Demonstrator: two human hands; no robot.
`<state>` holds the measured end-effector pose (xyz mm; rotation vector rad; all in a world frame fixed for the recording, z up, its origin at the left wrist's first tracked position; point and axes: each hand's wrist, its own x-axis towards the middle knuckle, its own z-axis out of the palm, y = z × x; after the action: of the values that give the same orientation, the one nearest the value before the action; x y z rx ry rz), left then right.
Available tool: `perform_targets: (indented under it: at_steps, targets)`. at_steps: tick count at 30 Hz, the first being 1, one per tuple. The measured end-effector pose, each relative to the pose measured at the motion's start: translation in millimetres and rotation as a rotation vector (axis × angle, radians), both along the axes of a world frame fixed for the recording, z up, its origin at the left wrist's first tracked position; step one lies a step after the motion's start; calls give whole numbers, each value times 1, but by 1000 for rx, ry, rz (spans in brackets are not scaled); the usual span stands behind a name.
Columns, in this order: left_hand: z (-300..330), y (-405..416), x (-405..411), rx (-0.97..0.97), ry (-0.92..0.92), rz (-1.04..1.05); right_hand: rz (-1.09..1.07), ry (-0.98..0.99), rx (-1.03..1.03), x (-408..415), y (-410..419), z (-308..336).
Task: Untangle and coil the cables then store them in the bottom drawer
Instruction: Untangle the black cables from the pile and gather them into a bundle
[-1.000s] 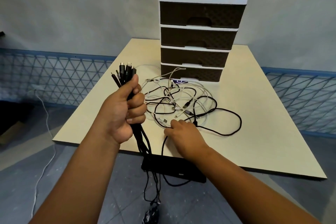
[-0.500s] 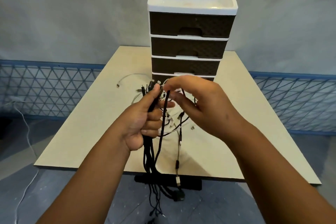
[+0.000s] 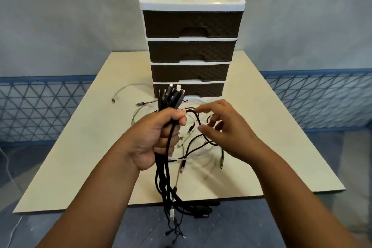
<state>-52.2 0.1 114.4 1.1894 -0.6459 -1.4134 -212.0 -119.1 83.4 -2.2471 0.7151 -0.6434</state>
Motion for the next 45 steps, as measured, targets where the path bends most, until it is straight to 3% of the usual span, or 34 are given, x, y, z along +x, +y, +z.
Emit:
perform_targets:
  at_steps: [3, 7, 11, 14, 16, 19, 21, 24, 29, 35, 45]
  targets:
    - [7, 3, 7, -74, 22, -55, -41, 286, -51, 11, -14, -41]
    - [15, 9, 23, -206, 110, -78, -199, 244, -107, 10, -38, -69]
    - [25, 16, 38, -305, 179, -14, -302, 197, -173, -4, -65, -52]
    - [28, 19, 45, -303, 164, 76, -402, 277, -240, -7, -84, -30]
    - [29, 19, 47, -305, 166, 99, -437, 208, -105, -6, -89, -10]
    - [28, 20, 47, -284, 155, 122, -382, -161, 296, -4, -81, 22]
    - [27, 20, 45, -279, 154, 118, -332, -222, 316, -7, -75, 36]
    - [26, 21, 42, -274, 150, 107, -271, 87, 149, -19, -67, 46]
    - [34, 39, 35, -251, 61, -1, -37, 647, 171, -59, -48, 43]
    - [44, 84, 23, -193, -92, -121, 144, 656, 314, -109, -14, 33]
    - [32, 137, -24, -138, -122, -94, 510, 843, 374, -132, 47, -9]
